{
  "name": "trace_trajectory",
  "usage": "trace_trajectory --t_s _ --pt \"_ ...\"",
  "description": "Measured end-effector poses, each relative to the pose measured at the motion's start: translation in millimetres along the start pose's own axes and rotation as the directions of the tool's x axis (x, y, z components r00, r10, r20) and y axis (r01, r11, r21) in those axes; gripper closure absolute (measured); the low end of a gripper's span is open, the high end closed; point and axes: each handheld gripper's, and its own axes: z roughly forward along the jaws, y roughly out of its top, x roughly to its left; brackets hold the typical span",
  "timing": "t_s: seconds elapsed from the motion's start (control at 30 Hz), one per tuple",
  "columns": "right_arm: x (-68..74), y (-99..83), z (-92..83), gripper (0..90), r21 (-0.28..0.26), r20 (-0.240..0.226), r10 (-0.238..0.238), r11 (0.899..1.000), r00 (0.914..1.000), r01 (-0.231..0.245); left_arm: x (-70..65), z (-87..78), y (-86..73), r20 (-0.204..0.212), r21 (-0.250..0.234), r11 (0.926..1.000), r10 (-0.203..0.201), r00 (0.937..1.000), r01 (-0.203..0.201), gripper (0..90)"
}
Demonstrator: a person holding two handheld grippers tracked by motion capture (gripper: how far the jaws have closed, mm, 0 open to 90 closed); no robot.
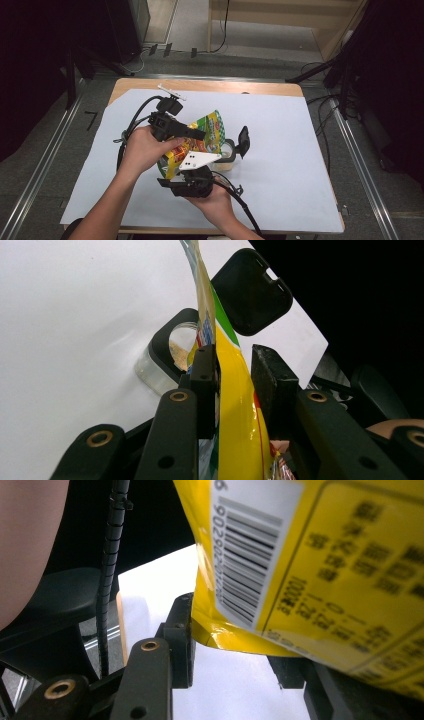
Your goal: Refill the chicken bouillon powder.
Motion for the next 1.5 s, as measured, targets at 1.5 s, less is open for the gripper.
trace_trajectory --t_s 1.5 --pt "1.6 2.8 -0.1 59.8 0.012 0.023 -0.030 0.999 0.9993 0.030 1.3 1.7 4.3 -0.004 -0.004 0.9999 -0.010 0.9999 0.010 71.8"
